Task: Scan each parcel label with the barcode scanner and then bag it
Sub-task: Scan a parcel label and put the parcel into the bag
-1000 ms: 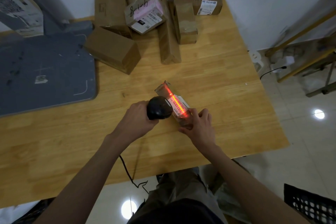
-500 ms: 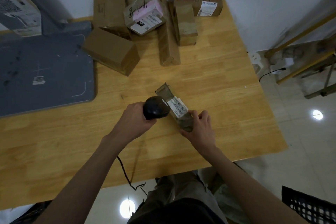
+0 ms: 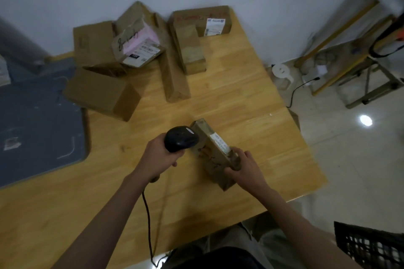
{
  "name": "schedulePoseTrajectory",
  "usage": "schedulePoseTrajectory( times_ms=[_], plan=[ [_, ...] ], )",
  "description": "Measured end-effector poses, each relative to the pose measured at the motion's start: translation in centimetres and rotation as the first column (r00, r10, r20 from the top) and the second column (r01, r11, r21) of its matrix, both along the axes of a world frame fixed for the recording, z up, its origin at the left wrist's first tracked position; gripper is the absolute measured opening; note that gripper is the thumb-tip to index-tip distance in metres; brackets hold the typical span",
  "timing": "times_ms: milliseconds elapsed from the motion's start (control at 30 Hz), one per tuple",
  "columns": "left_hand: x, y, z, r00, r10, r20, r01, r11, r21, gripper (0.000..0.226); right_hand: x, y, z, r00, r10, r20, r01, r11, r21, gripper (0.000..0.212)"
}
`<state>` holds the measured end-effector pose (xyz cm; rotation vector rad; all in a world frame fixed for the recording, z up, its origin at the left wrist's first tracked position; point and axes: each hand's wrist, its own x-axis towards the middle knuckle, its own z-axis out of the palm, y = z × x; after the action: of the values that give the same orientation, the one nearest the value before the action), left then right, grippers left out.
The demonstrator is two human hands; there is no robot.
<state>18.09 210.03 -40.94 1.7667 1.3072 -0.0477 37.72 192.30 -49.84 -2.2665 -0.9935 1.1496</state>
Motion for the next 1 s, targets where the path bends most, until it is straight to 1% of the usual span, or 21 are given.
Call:
schedulePoseTrajectory(
  times_ms=[67, 167, 267, 367, 433, 533, 633, 767, 867, 1000],
  plan=[
    [2.1, 0.4, -0.5, 1.000, -0.026, -0.017, 0.025, 0.999, -0.027, 0.042, 1.0, -0.6, -0.1, 0.997, -0.045, -0.066, 0.044, 0.999, -0.013, 0.070],
    [4.7, 0.2, -1.1, 0.994, -0.096, -0.054, 0.091, 0.992, -0.083, 0.029, 1.9, -2.1, 0.0, 0.981, -0.121, -0.151, 0.116, 0.992, -0.041, 0.068],
    [5.9, -1.0, -1.5, 0.980, -0.185, -0.069, 0.177, 0.978, -0.106, 0.021, 1.7, -4.2, 0.3, 0.964, -0.186, -0.191, 0.178, 0.982, -0.060, 0.065],
    [6.3, -2.4, -1.2, 0.964, -0.263, -0.040, 0.259, 0.962, -0.088, 0.020, 0.9, -6.5, 0.9, 0.950, -0.264, -0.167, 0.260, 0.965, -0.043, 0.064],
    [6.1, -3.3, -1.0, 0.947, -0.319, -0.022, 0.317, 0.945, -0.079, 0.022, -0.1, -8.2, 1.4, 0.937, -0.322, -0.135, 0.323, 0.946, -0.016, 0.068],
    [5.2, -5.0, -0.4, 0.922, -0.386, 0.029, 0.387, 0.921, -0.045, 0.026, -2.6, -10.7, 2.1, 0.887, -0.441, -0.134, 0.448, 0.893, 0.028, 0.072],
    [3.6, -7.1, 0.4, 0.895, -0.442, 0.063, 0.443, 0.897, 0.003, 0.025, -5.5, -13.4, 3.0, 0.847, -0.521, -0.102, 0.529, 0.847, 0.063, 0.069],
    [1.6, -10.3, 2.0, 0.865, -0.493, 0.090, 0.491, 0.870, 0.043, 0.028, -9.4, -16.7, 4.2, 0.818, -0.572, -0.069, 0.576, 0.812, 0.099, 0.069],
    [0.7, -13.0, 3.2, 0.830, -0.551, 0.090, 0.549, 0.834, 0.051, 0.031, -11.7, -19.5, 5.2, 0.790, -0.606, -0.094, 0.613, 0.780, 0.125, 0.073],
    [0.4, -16.8, 4.2, 0.783, -0.613, 0.107, 0.613, 0.790, 0.036, 0.031, -13.2, -23.9, 6.3, 0.783, -0.613, -0.112, 0.622, 0.766, 0.160, 0.077]
  ],
)
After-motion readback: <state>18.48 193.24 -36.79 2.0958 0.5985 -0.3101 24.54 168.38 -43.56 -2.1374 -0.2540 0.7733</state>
